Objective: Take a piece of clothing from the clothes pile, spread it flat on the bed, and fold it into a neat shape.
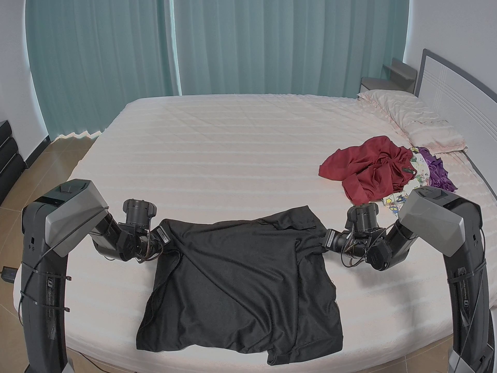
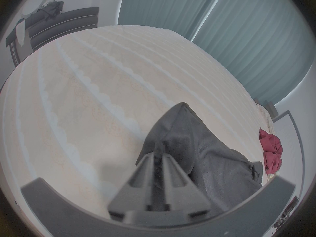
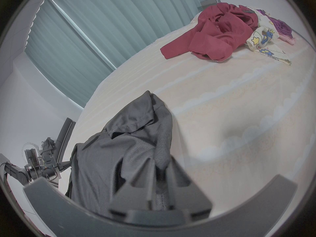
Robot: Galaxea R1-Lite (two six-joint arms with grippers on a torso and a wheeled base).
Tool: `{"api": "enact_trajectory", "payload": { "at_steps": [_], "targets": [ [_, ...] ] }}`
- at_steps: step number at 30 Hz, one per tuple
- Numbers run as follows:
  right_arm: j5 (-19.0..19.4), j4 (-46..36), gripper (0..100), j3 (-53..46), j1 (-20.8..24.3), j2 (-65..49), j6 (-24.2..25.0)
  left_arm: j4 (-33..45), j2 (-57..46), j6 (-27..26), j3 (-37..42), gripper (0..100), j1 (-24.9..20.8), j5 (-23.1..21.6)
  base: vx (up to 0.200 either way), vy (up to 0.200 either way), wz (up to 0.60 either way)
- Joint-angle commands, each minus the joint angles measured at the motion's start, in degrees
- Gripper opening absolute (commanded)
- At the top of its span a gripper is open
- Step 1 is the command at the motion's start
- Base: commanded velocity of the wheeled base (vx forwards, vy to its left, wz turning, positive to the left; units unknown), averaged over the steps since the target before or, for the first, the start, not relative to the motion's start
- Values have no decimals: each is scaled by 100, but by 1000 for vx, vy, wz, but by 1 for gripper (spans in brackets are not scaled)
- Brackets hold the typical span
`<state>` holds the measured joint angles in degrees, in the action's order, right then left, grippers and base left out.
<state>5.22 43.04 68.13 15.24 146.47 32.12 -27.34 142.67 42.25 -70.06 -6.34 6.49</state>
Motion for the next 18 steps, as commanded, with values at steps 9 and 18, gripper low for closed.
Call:
{"api": "enact_trajectory", "payload": {
  "at_steps": [9,18],
  "targets": [
    [-469,222,0,420,-241,75,-4,19,-266,-24,-676,0,353,450,0,0,0],
    [-522,266,0,763,-645,-66,-39,212,-231,-253,-1089,0,625,424,0,0,0]
  ]
}}
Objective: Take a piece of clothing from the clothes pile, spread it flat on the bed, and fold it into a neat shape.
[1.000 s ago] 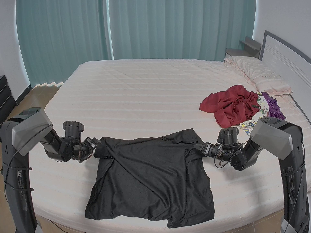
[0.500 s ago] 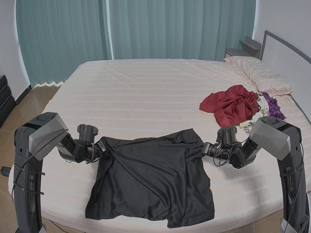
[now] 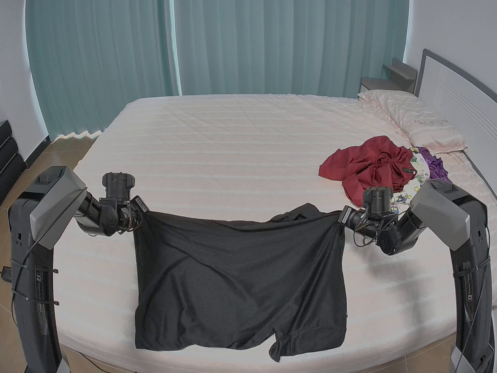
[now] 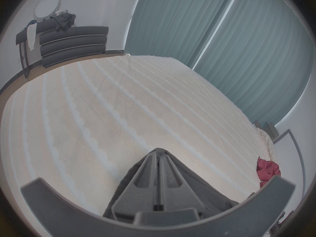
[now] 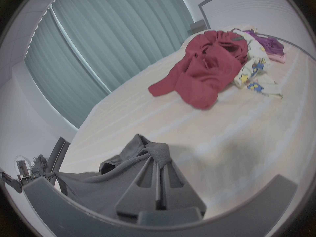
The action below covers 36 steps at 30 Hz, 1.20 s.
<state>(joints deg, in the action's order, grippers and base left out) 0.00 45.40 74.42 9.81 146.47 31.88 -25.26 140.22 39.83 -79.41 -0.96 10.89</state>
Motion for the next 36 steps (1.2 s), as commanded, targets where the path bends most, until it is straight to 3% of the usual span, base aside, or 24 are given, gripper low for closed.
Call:
{"api": "enact_trajectory", "payload": {
  "at_steps": [1,9,10,12,13,24,28,36],
  "targets": [
    [-9,39,0,204,-111,-57,-33,3,120,-10,-224,0,96,-16,0,0,0],
    [-9,48,0,380,-41,119,-50,-14,647,16,-681,0,96,-25,0,0,0],
    [-9,48,0,494,-41,163,-59,-5,735,34,-804,100,88,-25,0,0,0],
    [-18,39,0,652,-58,277,-68,-23,806,43,-927,100,88,-16,0,0,0],
    [-26,31,100,652,-58,286,-68,-23,806,43,-927,100,88,-16,0,0,0],
    [26,48,100,107,-269,-4,-120,460,436,157,-646,100,167,-43,0,0,0],
    [334,57,100,-464,-586,-549,-77,381,-407,157,426,100,263,-632,0,0,0],
    [422,690,100,-2371,-489,-1455,-50,91,-1858,201,2755,100,202,-1387,0,0,0]
  ]
}}
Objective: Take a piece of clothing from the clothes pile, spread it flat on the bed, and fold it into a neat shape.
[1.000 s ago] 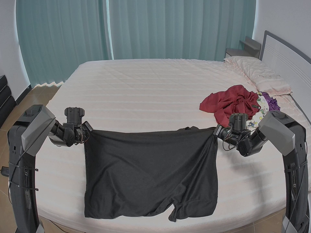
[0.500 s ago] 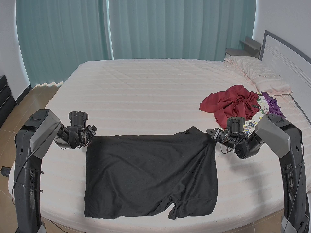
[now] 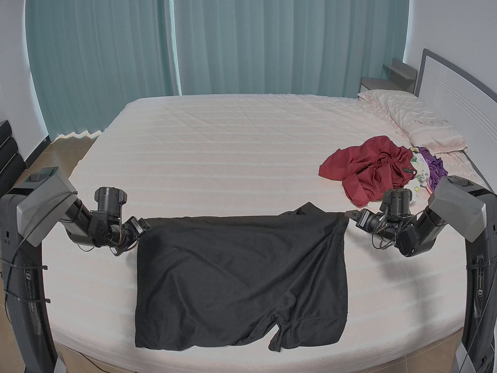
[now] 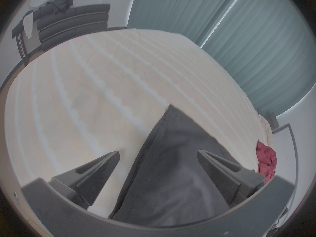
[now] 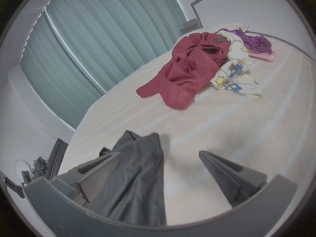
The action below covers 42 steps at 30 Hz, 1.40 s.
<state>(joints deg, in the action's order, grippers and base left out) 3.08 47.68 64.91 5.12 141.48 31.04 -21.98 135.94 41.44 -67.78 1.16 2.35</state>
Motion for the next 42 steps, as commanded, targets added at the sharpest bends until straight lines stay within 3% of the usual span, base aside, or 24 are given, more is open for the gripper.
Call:
{"api": "enact_trajectory", "payload": {
  "at_steps": [1,8,14,22,27,30,35,42],
  "targets": [
    [113,743,100,-2018,86,-1176,25,-474,-1764,102,2216,100,-63,-710,0,0,0],
    [113,2105,100,-3916,508,-1343,95,-2065,-2730,734,4598,100,-529,-859,0,0,0],
    [105,2835,100,-4523,859,-1255,368,-2566,-2546,726,5477,100,-1127,-789,-167,0,0],
    [105,3107,100,-4646,921,-859,473,-2592,-1904,726,5530,100,-1162,-640,-175,0,0],
    [96,3142,100,-4690,1070,-728,473,-3234,-1236,699,5539,100,-1179,-332,0,0,0],
    [43,3151,100,-4681,1211,-569,473,-4095,-709,673,5591,100,-1258,134,0,0,0],
    [52,3151,100,-4681,1316,-481,473,-4649,56,541,5539,100,-1663,1048,0,0,0],
    [52,3151,100,-4681,1334,-455,473,-4912,135,436,5539,100,-1715,1127,0,0,0]
  ]
}}
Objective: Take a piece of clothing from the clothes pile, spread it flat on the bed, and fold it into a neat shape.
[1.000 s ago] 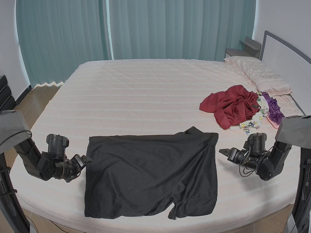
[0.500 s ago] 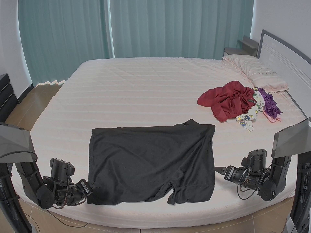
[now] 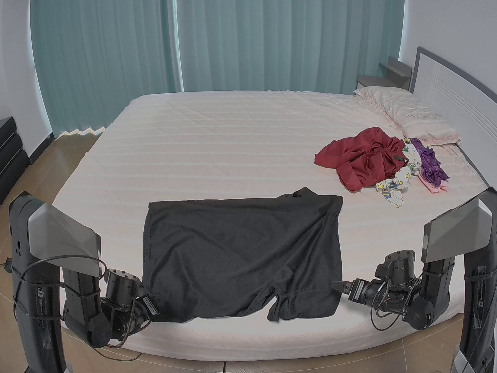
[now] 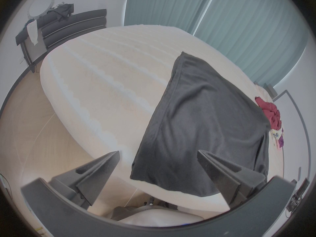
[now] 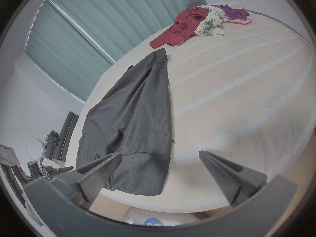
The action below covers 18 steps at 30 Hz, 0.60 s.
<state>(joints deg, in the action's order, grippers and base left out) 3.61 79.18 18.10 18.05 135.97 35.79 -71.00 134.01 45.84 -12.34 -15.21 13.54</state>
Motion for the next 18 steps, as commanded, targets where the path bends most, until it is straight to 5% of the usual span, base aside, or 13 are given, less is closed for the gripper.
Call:
{"api": "enact_trajectory", "payload": {
  "at_steps": [1,6,7,18],
  "targets": [
    [0,1,100,-9,49,96,-2,-19,327,-5,-6,100,-96,8,0,0,0],
    [0,1,100,-9,190,96,-2,-46,336,-5,-6,100,-298,8,0,0,0],
    [0,1,100,-9,190,96,-2,-46,336,-5,-6,0,-298,8,0,0,0],
    [-194,1,100,-26,629,606,-90,-54,-33,39,197,0,-69,34,0,0,0]
  ]
}}
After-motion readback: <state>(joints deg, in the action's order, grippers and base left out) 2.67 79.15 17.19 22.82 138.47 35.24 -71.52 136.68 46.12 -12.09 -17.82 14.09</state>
